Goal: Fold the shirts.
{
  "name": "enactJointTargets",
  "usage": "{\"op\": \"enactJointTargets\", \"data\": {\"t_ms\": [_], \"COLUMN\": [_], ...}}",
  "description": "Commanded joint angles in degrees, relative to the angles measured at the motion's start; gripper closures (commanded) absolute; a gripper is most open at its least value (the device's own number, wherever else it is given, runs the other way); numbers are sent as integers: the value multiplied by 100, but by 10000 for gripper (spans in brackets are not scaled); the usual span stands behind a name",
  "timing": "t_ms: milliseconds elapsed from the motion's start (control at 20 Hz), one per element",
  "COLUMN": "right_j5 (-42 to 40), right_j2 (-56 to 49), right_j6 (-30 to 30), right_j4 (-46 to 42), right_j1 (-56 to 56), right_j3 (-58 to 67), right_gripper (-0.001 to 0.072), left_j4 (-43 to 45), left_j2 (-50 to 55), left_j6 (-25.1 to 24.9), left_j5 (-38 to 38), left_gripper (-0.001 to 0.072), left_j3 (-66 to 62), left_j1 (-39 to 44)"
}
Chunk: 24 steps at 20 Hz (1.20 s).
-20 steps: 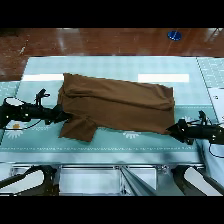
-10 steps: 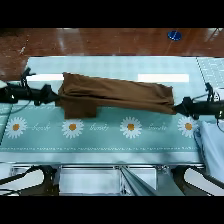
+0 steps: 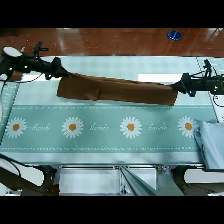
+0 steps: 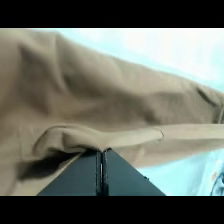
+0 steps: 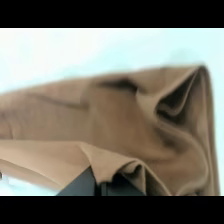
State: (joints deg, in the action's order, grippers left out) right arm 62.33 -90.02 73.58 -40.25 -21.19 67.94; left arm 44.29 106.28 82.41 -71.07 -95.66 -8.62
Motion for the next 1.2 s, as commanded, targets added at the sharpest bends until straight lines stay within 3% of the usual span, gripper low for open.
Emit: {"op": "enactJointTargets", "data": {"t_ms": [0, 50, 100, 150, 200, 250, 350, 450, 500, 650, 750, 900, 1150], "right_j5": [-44, -72, -155, -232, -256, -83, 656, 796, 667, 310, 339, 275, -72], "right_j2": [-623, -713, -776, -809, -809, -785, -664, -299, -116, 133, 131, 131, 109], "right_j6": [109, 76, 70, 70, 57, 24, -13, 120, 278, 387, 24, -37, 173], "right_j4": [101, 111, 120, 116, 111, 37, -378, -1176, -1438, -1213, -802, -699, -909], "right_j1": [35, 35, 35, 33, 28, -55, -393, -855, -1058, -1344, -1165, -726, -225], "right_j3": [516, 544, 544, 544, 549, 627, 879, 874, 772, 195, -98, -164, -164], "right_gripper": [687, 676, 521, 341, 296, 297, 299, 298, 299, 298, 294, 292, 292], "left_j4": [2, 0, 0, -2, 7, 103, 1683, 2855, 2924, 2879, 2778, 2306, 1950], "left_j2": [817, 901, 944, 951, 946, 949, 933, 723, 498, -494, -1403, -2791, -4221], "left_j6": [236, 234, 229, 234, 229, 179, 667, 815, 815, 815, 752, 448, 208], "left_j5": [-295, -293, -229, -179, -214, -461, -1545, -2496, -2557, -1779, -673, 824, 1300], "left_gripper": [690, 690, 653, 414, 211, 204, 206, 206, 206, 206, 206, 206, 206], "left_j3": [-907, -957, -962, -962, -997, -1134, -1781, -2103, -2031, -1259, -267, 1353, 3147], "left_j1": [81, 81, 79, 74, 59, -13, -400, -918, -1182, -1613, -1521, -1110, -238]}}
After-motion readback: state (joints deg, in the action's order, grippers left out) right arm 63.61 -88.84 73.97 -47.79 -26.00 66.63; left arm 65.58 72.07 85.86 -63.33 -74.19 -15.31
